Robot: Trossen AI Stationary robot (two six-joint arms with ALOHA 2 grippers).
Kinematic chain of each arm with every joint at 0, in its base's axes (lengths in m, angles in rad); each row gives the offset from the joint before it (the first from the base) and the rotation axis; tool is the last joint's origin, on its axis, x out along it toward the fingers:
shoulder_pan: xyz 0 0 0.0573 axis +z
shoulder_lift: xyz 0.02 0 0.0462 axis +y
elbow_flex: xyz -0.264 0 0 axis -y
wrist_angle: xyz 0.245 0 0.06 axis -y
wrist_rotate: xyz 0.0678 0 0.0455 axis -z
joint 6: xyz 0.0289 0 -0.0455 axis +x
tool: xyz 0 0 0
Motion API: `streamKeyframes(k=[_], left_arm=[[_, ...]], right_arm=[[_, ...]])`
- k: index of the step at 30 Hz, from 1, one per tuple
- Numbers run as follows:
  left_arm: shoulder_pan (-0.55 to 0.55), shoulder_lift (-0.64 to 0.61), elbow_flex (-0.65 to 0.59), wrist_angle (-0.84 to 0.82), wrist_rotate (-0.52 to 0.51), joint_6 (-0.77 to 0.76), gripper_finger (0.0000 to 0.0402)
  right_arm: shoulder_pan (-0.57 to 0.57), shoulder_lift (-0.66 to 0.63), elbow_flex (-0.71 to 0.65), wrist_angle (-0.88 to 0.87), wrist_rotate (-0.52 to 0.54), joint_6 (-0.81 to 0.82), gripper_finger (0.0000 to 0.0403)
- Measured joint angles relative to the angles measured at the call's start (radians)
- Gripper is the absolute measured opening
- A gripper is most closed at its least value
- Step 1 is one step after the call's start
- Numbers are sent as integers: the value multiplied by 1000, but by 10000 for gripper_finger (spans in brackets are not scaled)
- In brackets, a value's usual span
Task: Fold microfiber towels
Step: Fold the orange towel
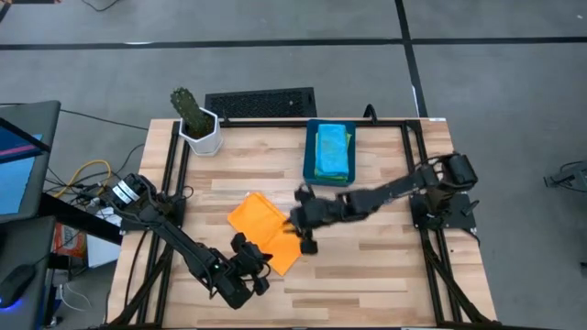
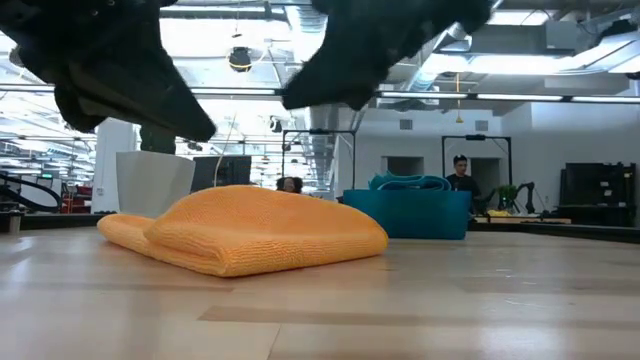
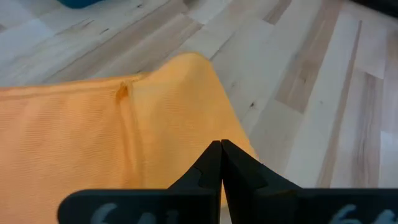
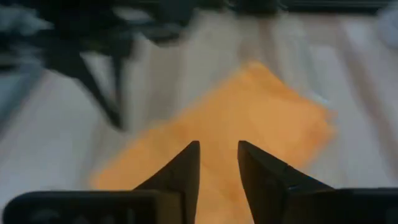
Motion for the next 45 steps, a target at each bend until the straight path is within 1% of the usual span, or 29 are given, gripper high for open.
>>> streamKeyframes(k=[3,6,9,11,16,19,25,29,34,37,41,45], left_arm=[[0,60,0,117,13,13,0],[0,127,4,198,57,26,0],[6,162,4,198,67,-26,0],[11,164,1,148,68,-58,0],[22,163,1,92,90,-68,0],[31,177,2,102,119,-81,0],[42,191,5,131,109,-112,0],[42,187,28,135,80,-86,0],[43,187,77,134,83,-36,0],[43,185,98,77,60,-36,0],[54,185,97,-49,-2,-100,0],[70,188,97,-137,-16,-160,0]], right_arm=[[50,31,-81,177,11,32,105],[74,81,-106,291,71,53,92],[76,133,-108,303,86,61,84],[74,160,-108,310,86,70,80],[62,239,-107,315,86,105,75],[43,241,-106,310,85,127,75],[21,240,-107,289,87,125,75],[12,240,-107,272,87,130,75],[-3,240,-107,260,87,130,75],[-9,240,-107,246,87,129,75],[-10,240,-107,245,84,118,75],[-10,240,-107,245,64,97,75]])
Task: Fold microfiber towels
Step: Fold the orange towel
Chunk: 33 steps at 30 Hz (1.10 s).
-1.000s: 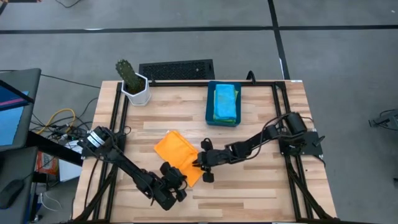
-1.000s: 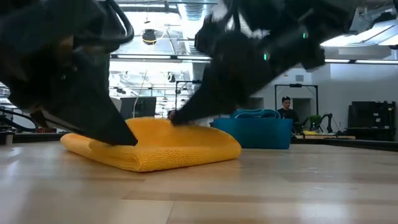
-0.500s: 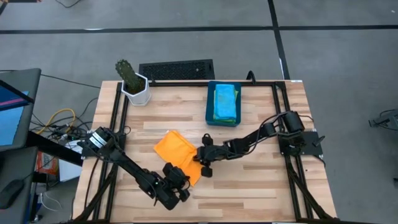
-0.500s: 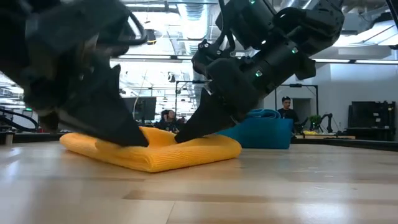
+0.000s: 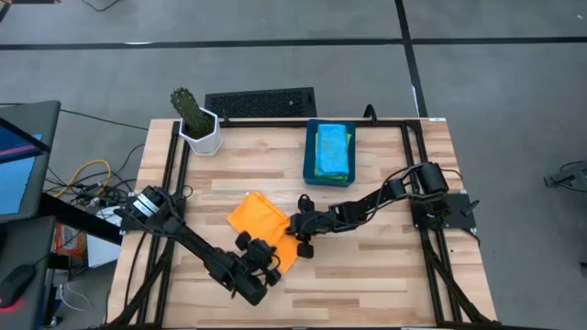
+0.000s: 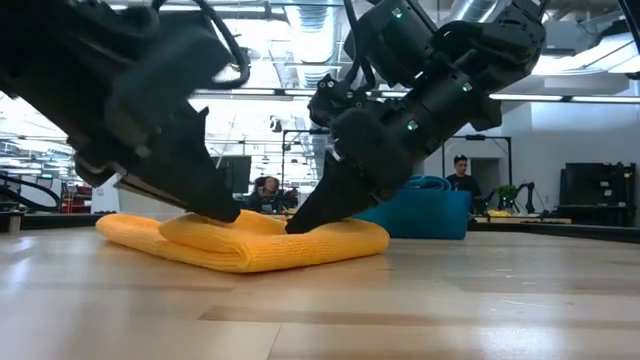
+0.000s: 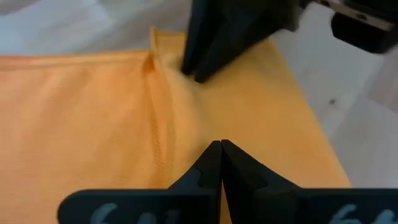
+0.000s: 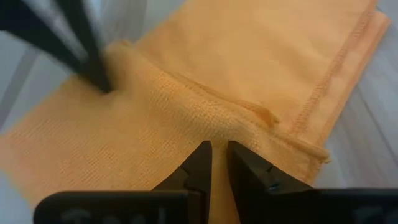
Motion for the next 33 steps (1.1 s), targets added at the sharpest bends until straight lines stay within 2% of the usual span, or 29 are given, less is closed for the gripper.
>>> streamKeyframes(k=[8,10,17,23,29,33], left_arm=[[9,18,0,-23,2,-24,0],[5,49,0,-28,39,-48,0],[-22,108,4,-23,15,-186,0],[-24,94,3,-26,19,-173,0],[-24,63,2,-31,48,-188,0],[-30,-26,20,-79,44,-76,0]], right_arm=[[0,0,0,6,-5,-2,75],[1,-16,-2,29,-5,-8,75],[-3,-33,-1,95,-12,-13,75],[4,66,8,191,-26,-6,75],[-14,137,19,205,-40,62,75],[-14,139,18,213,-31,42,75]])
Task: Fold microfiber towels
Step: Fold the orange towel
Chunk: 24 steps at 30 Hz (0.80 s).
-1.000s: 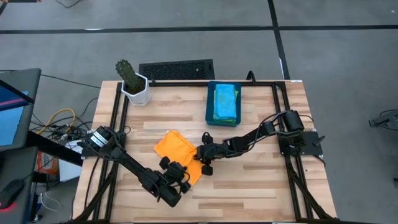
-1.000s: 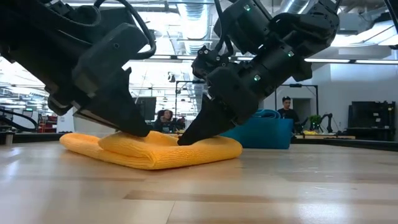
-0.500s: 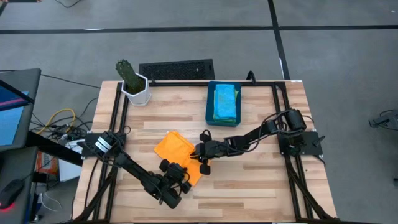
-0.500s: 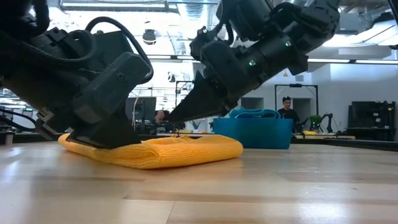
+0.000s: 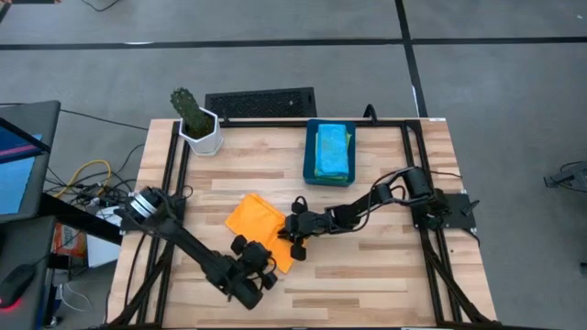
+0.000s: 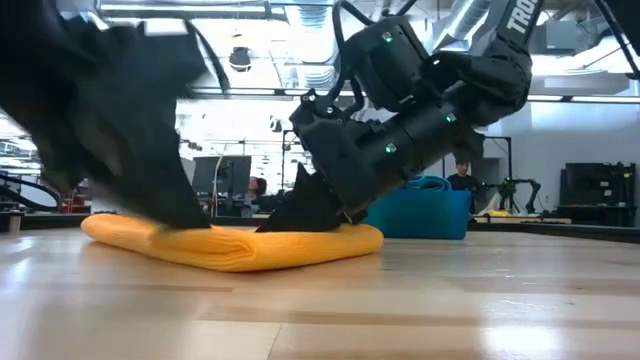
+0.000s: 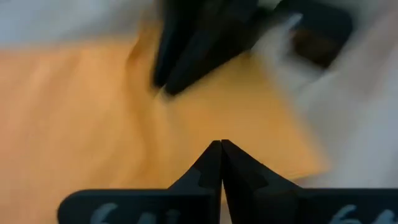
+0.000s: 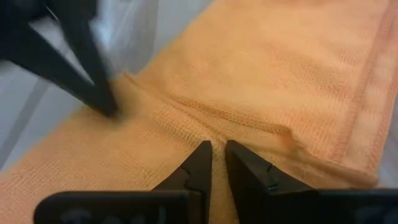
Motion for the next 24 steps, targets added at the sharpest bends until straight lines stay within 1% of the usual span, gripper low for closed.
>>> streamKeyframes(k=[2,4,6,8,10,13,16,18,20,24], left_arm=[[-1,-55,6,-2,-41,80,0],[3,-74,6,-9,-99,141,0],[4,-71,-4,-10,-139,147,0],[3,-55,-13,14,-159,97,0],[3,-25,-27,22,-149,44,0],[6,30,-34,50,-101,-13,0],[-1,81,-34,78,-52,-30,0],[-3,102,-33,77,-57,-47,0],[-2,114,-29,79,-49,-65,0],[-5,118,-30,88,-65,-75,0]], right_arm=[[0,-4,1,8,1,-10,75],[0,1,2,21,1,-9,75],[0,2,8,24,3,-5,75],[0,3,13,25,1,-2,75],[1,-7,12,19,1,-1,75],[7,-24,10,13,2,0,75],[18,-50,16,38,4,12,75],[30,-71,9,16,4,38,75],[55,-78,12,45,6,58,75],[140,-78,13,82,5,59,75]])
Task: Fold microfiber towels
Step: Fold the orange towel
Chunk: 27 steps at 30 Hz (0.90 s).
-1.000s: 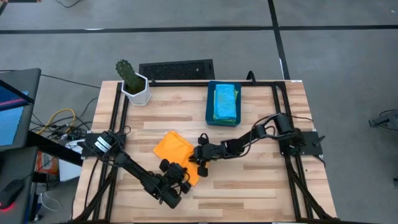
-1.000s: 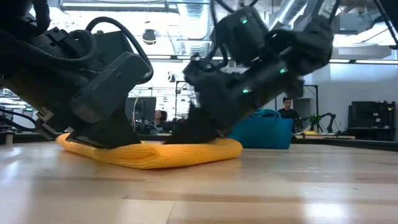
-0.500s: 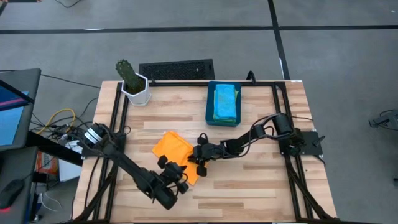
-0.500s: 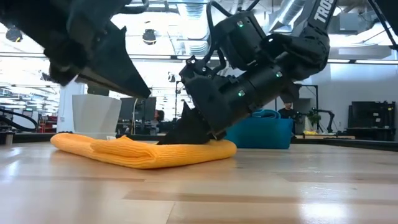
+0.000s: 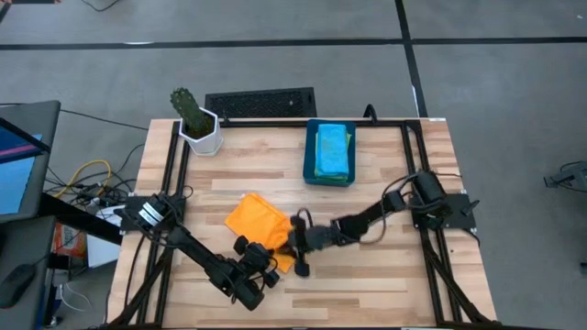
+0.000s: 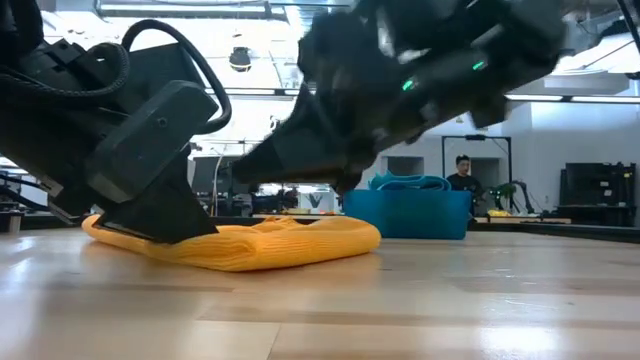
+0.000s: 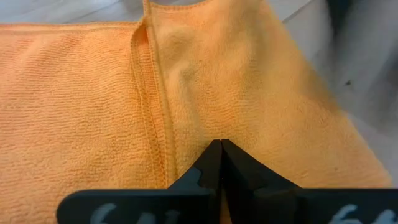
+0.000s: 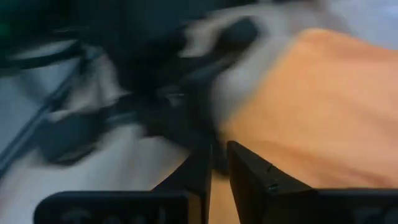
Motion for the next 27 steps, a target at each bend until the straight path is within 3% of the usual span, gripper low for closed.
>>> streamKeyframes(k=[7,15,20,27], left_arm=[[-9,3,-2,15,-11,-16,0],[-9,-7,-3,37,-2,-15,0],[-11,-91,-6,-21,40,47,0],[-27,-236,-5,-81,-38,176,0]], right_arm=[[94,81,-1,12,104,13,75],[100,156,6,42,103,101,75],[103,110,1,10,84,115,75],[95,-13,1,-1,152,11,75]])
